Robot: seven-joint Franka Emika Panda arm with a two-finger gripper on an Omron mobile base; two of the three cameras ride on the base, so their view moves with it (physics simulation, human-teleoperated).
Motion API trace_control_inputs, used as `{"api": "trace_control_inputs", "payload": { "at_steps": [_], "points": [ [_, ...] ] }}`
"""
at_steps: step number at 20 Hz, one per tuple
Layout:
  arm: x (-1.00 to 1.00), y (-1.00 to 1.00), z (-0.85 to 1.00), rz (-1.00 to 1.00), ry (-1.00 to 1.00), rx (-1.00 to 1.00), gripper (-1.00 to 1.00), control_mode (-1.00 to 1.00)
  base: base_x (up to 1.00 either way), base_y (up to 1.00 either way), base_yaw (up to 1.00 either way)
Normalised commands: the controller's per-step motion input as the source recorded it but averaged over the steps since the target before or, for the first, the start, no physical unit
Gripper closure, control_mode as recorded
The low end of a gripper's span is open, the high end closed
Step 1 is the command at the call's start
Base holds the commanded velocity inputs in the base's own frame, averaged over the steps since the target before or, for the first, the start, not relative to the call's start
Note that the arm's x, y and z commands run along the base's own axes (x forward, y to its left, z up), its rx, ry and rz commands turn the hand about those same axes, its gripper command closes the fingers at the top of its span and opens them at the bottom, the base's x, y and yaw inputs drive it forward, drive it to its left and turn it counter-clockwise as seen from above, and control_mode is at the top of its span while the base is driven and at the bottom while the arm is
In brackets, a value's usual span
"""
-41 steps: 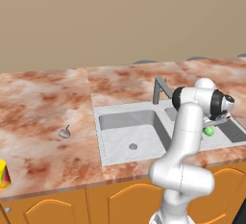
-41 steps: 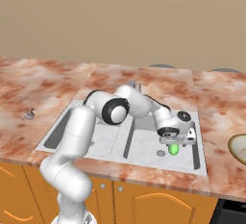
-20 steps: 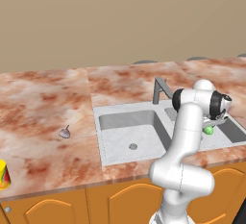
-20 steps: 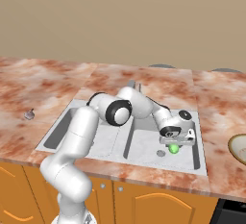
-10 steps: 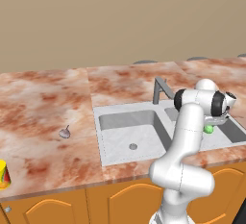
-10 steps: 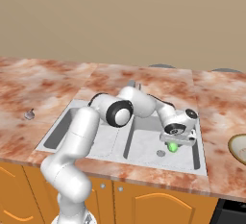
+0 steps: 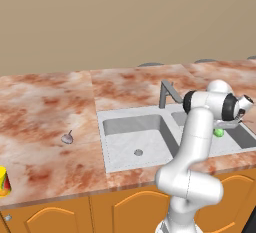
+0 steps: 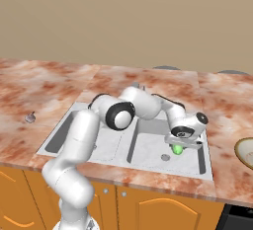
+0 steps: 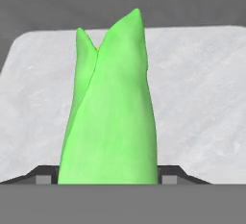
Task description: Remove the corn and garlic from the sink. Then move the bowl and cup from the counter to the sink for washing.
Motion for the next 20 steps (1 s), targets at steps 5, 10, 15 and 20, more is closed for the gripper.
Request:
{"api": "trace_control_inputs", "payload": {
  "at_steps": [5, 10, 15, 20],
  "points": [
    [-0.30, 0.00, 0.29, 0.00, -0.17, -0.01, 1.00, -1.00, 0.00, 0.00, 0.00],
    [-0.32, 0.02, 0.31, 0.00, -0.14, -0.04, 1.00, -1.00, 0.00, 0.00, 0.00],
    [-0.25, 0.01, 0.32, 0.00, -0.04, -0.05, 1.00, -1.00, 0.00, 0.00, 0.00],
    [-0.20, 0.02, 0.31, 0.00, 0.00, 0.00, 1.00, -1.00, 0.00, 0.00, 0.00]
  ]
}}
